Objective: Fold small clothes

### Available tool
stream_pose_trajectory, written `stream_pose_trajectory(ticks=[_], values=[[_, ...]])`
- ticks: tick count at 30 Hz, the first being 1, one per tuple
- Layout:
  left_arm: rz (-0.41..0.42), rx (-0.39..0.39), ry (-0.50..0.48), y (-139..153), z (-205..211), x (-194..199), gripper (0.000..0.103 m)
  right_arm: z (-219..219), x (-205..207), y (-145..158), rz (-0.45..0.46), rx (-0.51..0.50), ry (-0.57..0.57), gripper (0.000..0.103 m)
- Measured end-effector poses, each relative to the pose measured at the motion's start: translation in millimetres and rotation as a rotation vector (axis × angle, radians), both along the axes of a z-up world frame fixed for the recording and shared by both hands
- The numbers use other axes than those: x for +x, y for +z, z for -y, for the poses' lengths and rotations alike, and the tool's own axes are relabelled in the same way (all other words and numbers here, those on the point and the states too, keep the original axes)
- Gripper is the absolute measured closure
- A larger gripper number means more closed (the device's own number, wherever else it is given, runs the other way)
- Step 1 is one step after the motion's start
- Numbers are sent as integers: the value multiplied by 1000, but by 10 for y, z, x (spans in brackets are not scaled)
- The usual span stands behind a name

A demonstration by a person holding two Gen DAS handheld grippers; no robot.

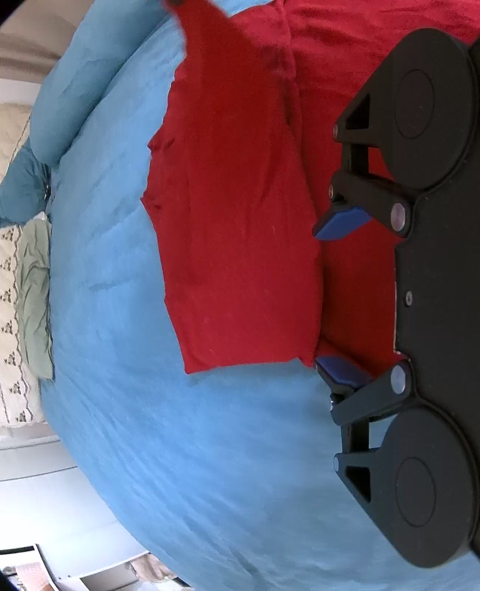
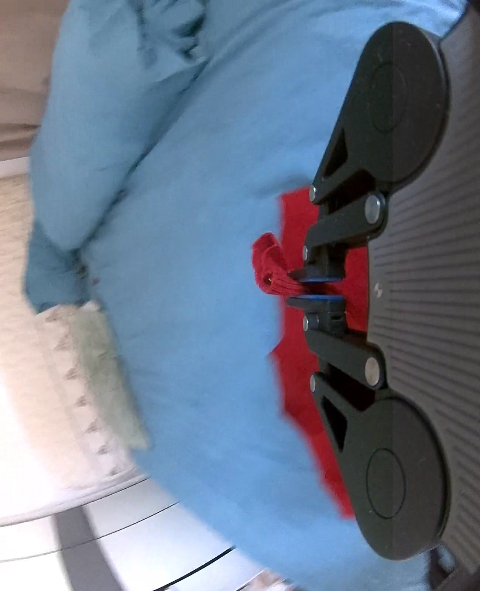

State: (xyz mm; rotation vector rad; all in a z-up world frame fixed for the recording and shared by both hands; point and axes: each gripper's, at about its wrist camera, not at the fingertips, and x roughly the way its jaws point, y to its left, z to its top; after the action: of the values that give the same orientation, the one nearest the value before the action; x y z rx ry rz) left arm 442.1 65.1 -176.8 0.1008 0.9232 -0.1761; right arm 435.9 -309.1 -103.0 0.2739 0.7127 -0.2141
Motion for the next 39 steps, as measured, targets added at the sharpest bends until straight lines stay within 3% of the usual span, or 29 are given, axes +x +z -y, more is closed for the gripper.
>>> stream_pose_trajectory(ticks=[7, 9, 10, 11, 13, 14, 20, 27, 28, 30, 32, 35, 39], values=[[-13, 13, 18, -58, -22, 65, 29, -16, -73, -546, -91, -49, 30, 81], [-21, -2, 32, -34, -35, 70, 29, -6, -71, -638, -109, -69, 0, 76], [-26, -18, 41, -14, -37, 70, 29, -19, -74, -669, -118, -88, -26, 60], [-30, -35, 47, 5, -33, 71, 29, -54, -88, -682, -127, -107, -48, 38], [-33, -65, 49, 54, -11, 62, 29, -100, -149, -644, -103, -147, -82, 20], [-30, -71, 49, 75, 4, 54, 29, -121, -211, -612, -75, -156, -72, 18], [-20, -87, 35, 111, 138, 54, 29, -329, -206, -547, -18, -107, 111, 12], [-36, -75, 42, 40, 143, 44, 29, -160, -11, -1073, -143, -1, 68, 8], [-45, -67, 47, 16, 132, 34, 29, -158, -20, -1112, -125, -1, 77, 1], [-56, -63, 60, -6, 97, -1, 29, -202, 23, -1145, -131, -47, 124, 0], [-59, -56, 68, 9, 63, -45, 29, -286, 42, -1114, -147, -106, 152, 0], [-54, -11, 84, 110, 45, -118, 29, -287, -30, -929, -104, -68, 169, 0], [-45, -17, 87, 313, -7, -219, 29, -304, -214, -595, -48, -68, 199, 0]])
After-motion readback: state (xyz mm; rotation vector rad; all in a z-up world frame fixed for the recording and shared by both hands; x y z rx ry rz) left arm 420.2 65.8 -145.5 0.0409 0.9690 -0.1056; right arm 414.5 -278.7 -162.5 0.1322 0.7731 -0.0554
